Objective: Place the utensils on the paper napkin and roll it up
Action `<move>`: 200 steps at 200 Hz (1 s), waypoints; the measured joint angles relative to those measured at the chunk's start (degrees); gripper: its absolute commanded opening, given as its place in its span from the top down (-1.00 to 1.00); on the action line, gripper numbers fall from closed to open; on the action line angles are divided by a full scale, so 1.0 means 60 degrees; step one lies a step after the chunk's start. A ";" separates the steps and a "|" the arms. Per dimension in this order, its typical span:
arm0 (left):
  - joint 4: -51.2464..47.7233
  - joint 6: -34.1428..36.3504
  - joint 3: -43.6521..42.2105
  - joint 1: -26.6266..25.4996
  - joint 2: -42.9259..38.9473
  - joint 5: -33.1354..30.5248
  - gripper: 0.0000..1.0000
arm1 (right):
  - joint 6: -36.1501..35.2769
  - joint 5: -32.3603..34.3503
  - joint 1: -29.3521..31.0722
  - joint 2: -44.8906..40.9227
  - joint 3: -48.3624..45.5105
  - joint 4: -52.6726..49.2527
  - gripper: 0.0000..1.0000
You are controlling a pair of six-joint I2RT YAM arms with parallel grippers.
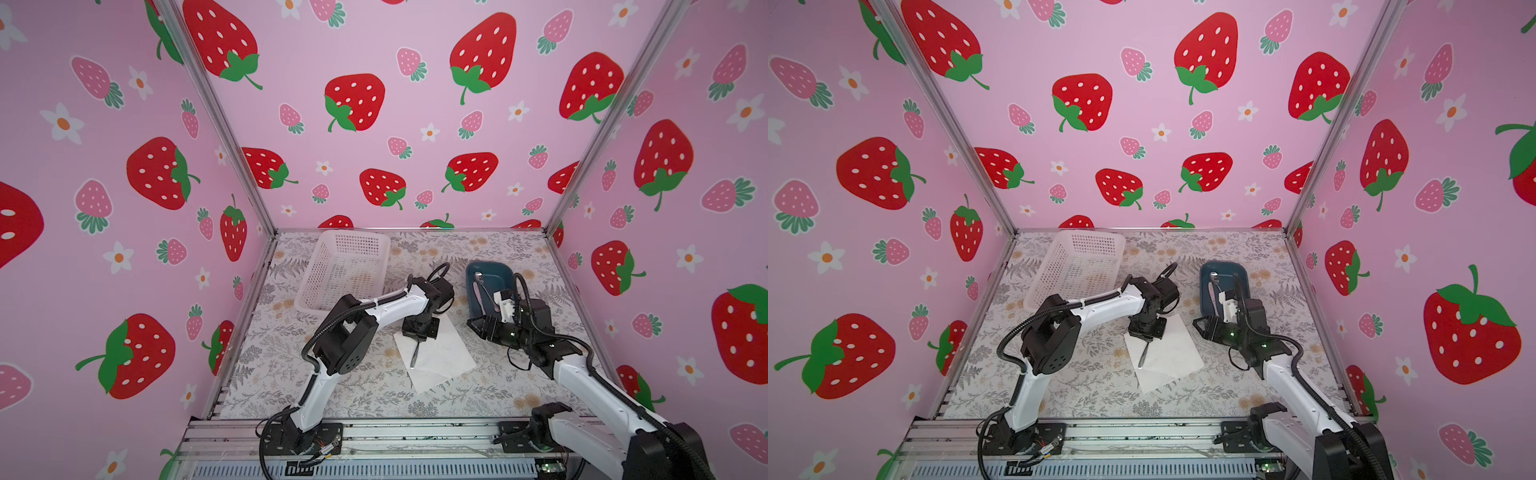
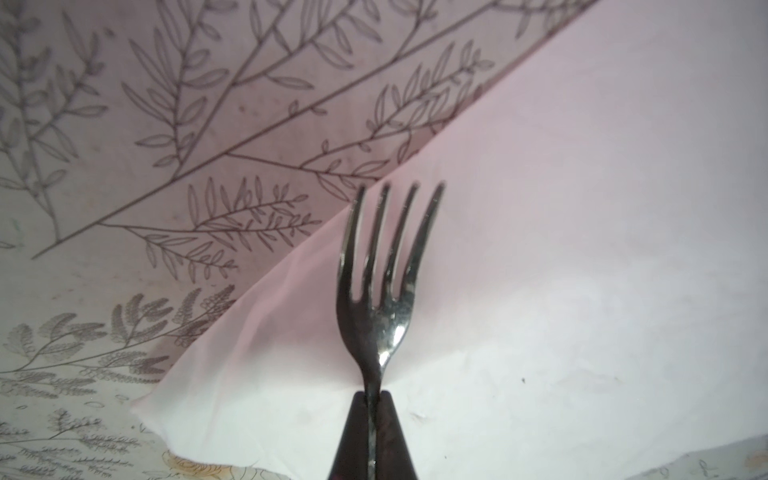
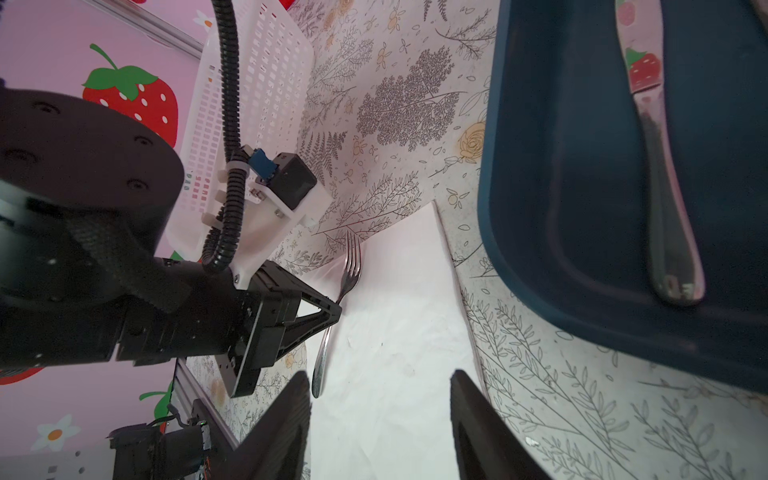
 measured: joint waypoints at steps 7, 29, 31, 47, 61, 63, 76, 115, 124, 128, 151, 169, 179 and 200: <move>0.0025 -0.0011 0.0015 -0.0004 0.0000 0.0073 0.96 | 0.0000 0.0018 0.0000 0.0000 0.0000 0.0000 -0.12; 0.0109 -0.0044 0.0135 0.0000 0.0000 0.0295 0.96 | 0.0007 0.0047 0.0000 0.0025 0.0000 0.0000 -0.12; 0.0113 -0.0044 0.0160 -0.0004 0.0000 0.0321 0.96 | 0.0007 0.0055 0.0000 0.0029 0.0000 0.0000 -0.12; 0.0127 -0.0040 0.0390 -0.0007 0.0004 0.0448 0.96 | 0.0022 0.0091 0.0000 0.0033 0.0000 -0.0004 -0.12; 0.0124 -0.0029 0.0674 -0.0007 0.0062 0.0495 0.96 | 0.0033 0.0120 0.0000 0.0033 0.0000 -0.0007 -0.12; 0.0120 -0.0026 0.0710 -0.0007 0.0076 0.0499 0.96 | 0.0033 0.0124 0.0000 0.0033 0.0000 -0.0007 -0.12; 0.0127 -0.0011 0.0969 -0.0007 0.0219 0.0495 0.95 | 0.0033 0.0138 0.0000 0.0033 0.0000 -0.0011 -0.13; 0.0047 0.0011 0.1162 -0.0007 0.0685 0.0470 0.94 | 0.0033 0.0197 0.0000 0.0033 -0.0004 -0.0036 -0.13; 0.0007 0.0007 0.1162 -0.0007 0.0780 0.0455 0.94 | 0.0033 0.0200 0.0000 0.0033 -0.0004 -0.0036 -0.13; -0.0018 0.0007 0.1162 -0.0007 0.0820 0.0455 0.94 | 0.0033 0.0200 0.0000 0.0033 -0.0004 -0.0036 -0.13; -0.0069 0.0004 0.1162 -0.0007 0.0856 0.0448 0.93 | 0.0033 0.0200 0.0000 0.0033 -0.0004 -0.0036 -0.13; -0.0080 -0.0026 0.1162 -0.0007 0.0856 0.0433 0.91 | 0.0033 0.0200 0.0000 0.0033 -0.0004 -0.0040 -0.13; -0.0102 -0.0066 0.1162 -0.0007 0.0856 0.0397 0.91 | 0.0033 0.0204 0.0000 0.0033 -0.0004 -0.0044 -0.13; -0.0117 -0.0131 0.1162 -0.0018 0.0838 0.0324 0.91 | 0.0025 0.0328 0.0000 0.0033 0.0000 -0.0124 -0.13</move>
